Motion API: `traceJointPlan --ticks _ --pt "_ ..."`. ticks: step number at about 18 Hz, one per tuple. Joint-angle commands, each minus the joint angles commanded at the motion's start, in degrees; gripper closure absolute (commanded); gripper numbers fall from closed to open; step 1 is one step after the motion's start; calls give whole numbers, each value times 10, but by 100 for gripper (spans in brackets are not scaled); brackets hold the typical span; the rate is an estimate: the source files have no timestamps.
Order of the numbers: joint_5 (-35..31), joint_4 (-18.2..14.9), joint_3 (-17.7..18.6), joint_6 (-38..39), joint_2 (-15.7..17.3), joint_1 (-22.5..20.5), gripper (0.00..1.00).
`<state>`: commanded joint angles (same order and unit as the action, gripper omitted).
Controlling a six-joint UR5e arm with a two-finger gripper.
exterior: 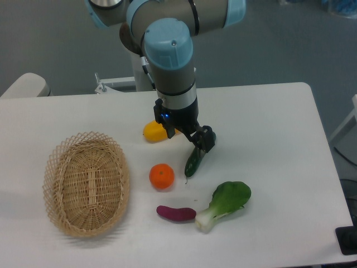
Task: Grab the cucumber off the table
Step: 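Hold the gripper open just above the green cucumber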
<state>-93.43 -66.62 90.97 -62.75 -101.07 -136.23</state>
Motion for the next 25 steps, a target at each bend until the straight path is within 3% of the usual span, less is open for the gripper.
traceJointPlan --ticks 8,10,16,25 --pt "0 4 -1 5 0 -2 0" --pt "0 18 0 8 -2 0 0" --pt "13 100 57 24 -2 0 0" --pt "51 107 102 117 -25 5 0"
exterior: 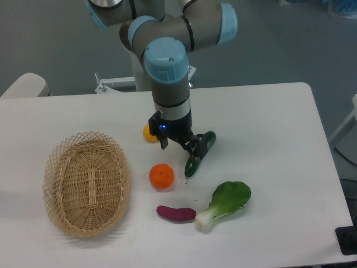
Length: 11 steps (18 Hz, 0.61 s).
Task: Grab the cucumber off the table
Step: 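Hold the gripper open just above the green cucumber, then reposition the open gripper over the cucumber's middle and lower it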
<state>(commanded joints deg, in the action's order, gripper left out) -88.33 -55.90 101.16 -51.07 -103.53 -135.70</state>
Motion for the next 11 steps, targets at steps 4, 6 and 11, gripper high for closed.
traceJointPlan --ticks 4,6,11 --pt "-5 18 5 43 -35 -14 0" --pt "-7 23 5 39 -54 -22 0" --pt "-48 28 13 -73 -74 -52 0"
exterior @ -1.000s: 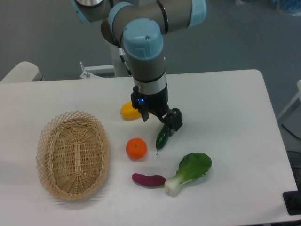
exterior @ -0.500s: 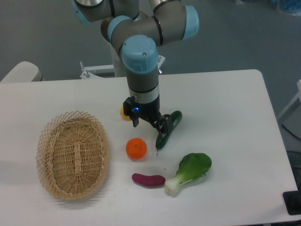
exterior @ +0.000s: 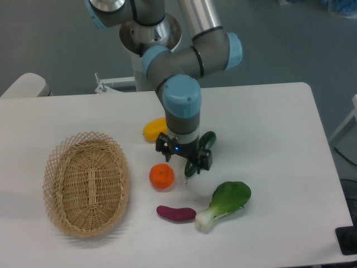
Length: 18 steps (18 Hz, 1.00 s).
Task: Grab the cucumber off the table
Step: 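Reposition the open gripper over the cucumber's middle and lower it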
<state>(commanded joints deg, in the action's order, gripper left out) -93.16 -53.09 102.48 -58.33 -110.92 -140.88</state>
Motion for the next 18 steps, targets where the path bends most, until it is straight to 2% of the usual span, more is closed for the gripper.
traceJointPlan --ticks 2,6,9,12,18 --pt "-2 1 9 -28 0 -16 0" --pt "0 7 39 -22 -4 -42 0" --pt "1 38 67 20 -3 -41 0" --pt "0 40 81 30 3 -40 0" --pt "-1 40 85 27 3 -36 0"
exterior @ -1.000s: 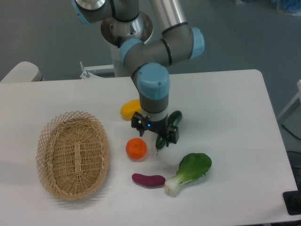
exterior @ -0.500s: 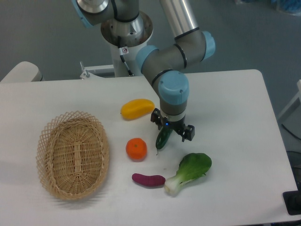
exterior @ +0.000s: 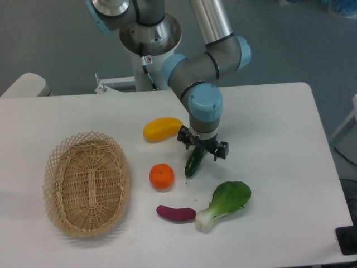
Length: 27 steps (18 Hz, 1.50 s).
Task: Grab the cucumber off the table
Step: 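Reposition the open gripper over the cucumber's middle and lower it, then close the gripper fingers around the green cucumber, then lift the grasped cucumber up off the table toward the orange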
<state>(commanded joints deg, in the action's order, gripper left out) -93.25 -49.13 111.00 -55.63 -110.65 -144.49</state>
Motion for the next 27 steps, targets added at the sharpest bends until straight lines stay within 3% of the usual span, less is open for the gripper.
traceJointPlan --ticks 7,12,14,16,27 --pt "-3 2 8 1 -4 10 0" --pt "-7 2 6 0 -6 11 59" --pt "-7 1 2 -1 -6 11 77" --pt "-8 0 -2 -1 -7 11 88" --pt "-4 -14 -65 -2 0 25 92"
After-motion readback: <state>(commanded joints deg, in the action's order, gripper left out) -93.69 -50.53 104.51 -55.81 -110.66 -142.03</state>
